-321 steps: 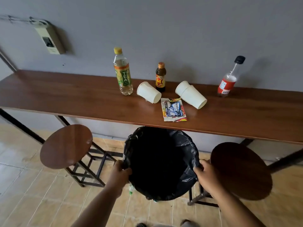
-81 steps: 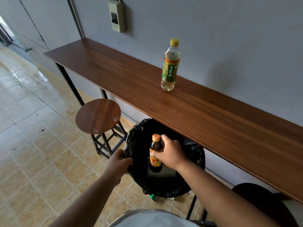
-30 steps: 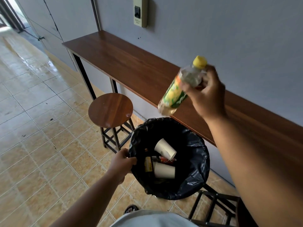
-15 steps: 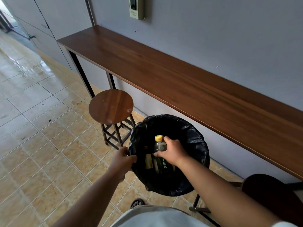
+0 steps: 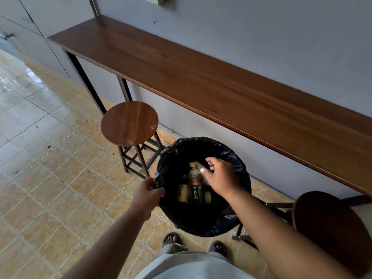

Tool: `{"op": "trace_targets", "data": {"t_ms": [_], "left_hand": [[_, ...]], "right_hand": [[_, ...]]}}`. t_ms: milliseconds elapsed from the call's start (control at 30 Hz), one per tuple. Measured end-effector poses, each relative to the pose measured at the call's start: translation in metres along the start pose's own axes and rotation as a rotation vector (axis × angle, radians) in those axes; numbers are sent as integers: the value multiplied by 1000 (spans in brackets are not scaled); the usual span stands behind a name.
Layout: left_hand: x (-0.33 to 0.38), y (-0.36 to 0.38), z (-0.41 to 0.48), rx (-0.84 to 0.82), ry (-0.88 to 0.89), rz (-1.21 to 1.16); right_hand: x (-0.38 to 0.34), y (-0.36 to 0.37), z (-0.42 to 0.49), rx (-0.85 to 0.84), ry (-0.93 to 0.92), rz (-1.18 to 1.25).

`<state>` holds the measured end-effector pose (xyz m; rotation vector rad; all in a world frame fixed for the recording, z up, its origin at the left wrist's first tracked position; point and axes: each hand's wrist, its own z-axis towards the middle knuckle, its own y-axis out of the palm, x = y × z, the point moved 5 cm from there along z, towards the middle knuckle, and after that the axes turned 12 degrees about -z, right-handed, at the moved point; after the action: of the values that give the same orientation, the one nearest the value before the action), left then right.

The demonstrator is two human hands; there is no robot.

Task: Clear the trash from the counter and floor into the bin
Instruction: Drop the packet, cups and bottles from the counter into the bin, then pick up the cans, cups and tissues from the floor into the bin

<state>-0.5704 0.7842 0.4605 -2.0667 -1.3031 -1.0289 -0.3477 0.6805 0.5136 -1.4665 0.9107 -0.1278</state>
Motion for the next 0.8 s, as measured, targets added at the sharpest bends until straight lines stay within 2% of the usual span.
{"op": "trace_targets", "data": {"t_ms": [200,267,333,433,500,800], "left_hand": [[-14,-3,-13,10,-33,-87],[-20,-3,-19,35,-38,-105],[-28,-5,-24,70,-47,-121],[-38,-11,-29,124,-54,-158],[-47,-16,-27,153,-49,-164],[-116,-48,49,166,-73,-80]], "right_hand": [[16,-36,-27,386,-184,-181],[29,-40,-29,447,-196,-225],[49,-35,-25,393,-110,-237],[77,-12,-16,201,30,-150],[86,5,-10,103,59,-102],[99,101,18,-36,115,-51]]}}
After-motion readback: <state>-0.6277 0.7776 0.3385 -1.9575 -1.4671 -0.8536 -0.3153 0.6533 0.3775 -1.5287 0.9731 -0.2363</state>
